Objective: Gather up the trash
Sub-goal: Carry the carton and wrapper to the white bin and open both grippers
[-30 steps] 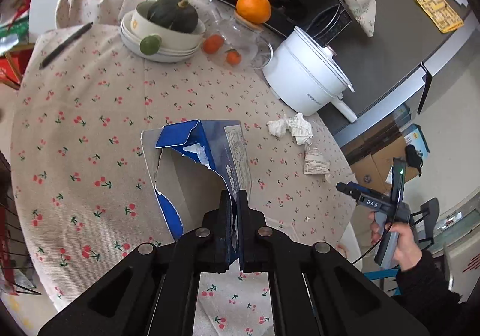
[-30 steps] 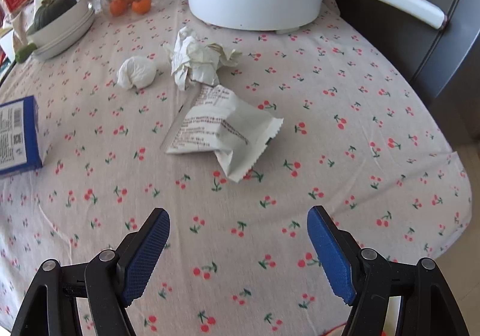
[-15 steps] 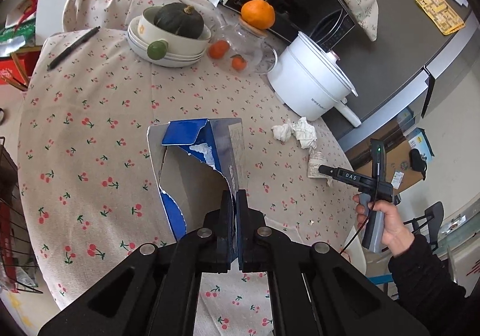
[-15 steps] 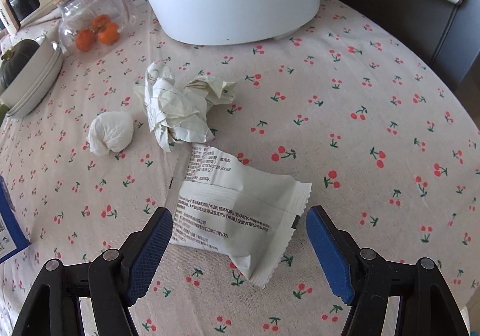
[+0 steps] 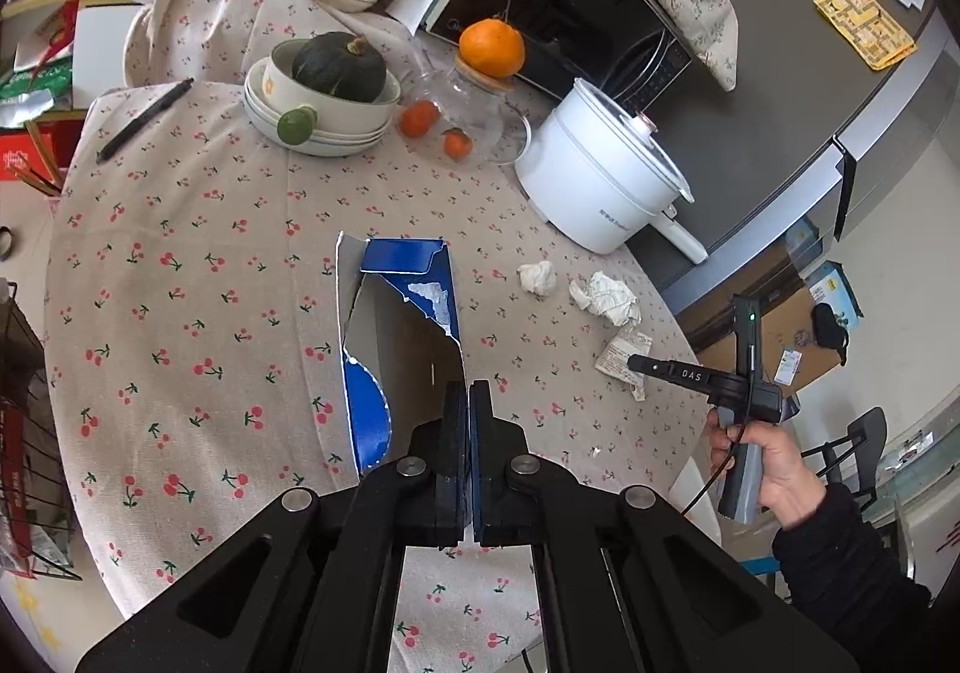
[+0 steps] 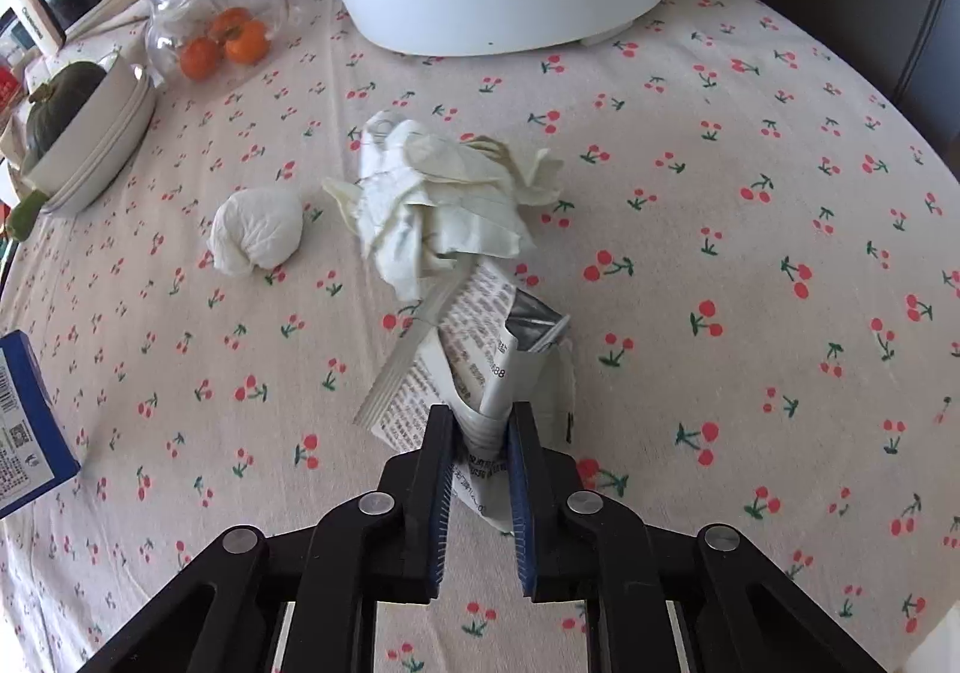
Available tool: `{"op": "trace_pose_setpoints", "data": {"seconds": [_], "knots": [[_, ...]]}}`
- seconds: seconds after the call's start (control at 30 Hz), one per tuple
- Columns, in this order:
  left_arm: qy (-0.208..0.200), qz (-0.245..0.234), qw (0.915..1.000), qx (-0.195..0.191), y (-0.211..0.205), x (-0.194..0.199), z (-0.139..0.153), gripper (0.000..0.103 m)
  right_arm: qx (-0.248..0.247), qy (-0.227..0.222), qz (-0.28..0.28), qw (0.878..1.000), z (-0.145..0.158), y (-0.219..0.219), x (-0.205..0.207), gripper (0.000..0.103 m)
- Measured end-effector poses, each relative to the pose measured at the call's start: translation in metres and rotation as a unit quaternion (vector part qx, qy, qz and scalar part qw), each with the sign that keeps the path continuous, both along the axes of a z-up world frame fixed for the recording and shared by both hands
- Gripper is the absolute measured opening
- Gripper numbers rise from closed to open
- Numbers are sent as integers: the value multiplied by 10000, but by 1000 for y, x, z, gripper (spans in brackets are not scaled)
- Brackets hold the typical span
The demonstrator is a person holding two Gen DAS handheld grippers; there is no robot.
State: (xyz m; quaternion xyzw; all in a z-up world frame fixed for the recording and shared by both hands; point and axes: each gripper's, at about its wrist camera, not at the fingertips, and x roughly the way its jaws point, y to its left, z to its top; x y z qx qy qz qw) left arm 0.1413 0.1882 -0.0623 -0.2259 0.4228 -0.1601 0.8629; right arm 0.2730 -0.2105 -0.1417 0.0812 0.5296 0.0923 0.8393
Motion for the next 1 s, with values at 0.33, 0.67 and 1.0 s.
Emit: {"op": "trace_pose_setpoints", "data": {"seconds": [0.33,0.67,1.0], "knots": [[42,-214,9983,545,-32,-17,9,0,263,-126,126,9995,38,-21,-52,13],[-49,-324,9981,518,-56,-30,18,0,459,-189,42,9988,54,-37,-96,13],[-162,-701,9974,80,-78,-31,22,0,459,-238,-156,9985,63,-64,-117,13]]}}
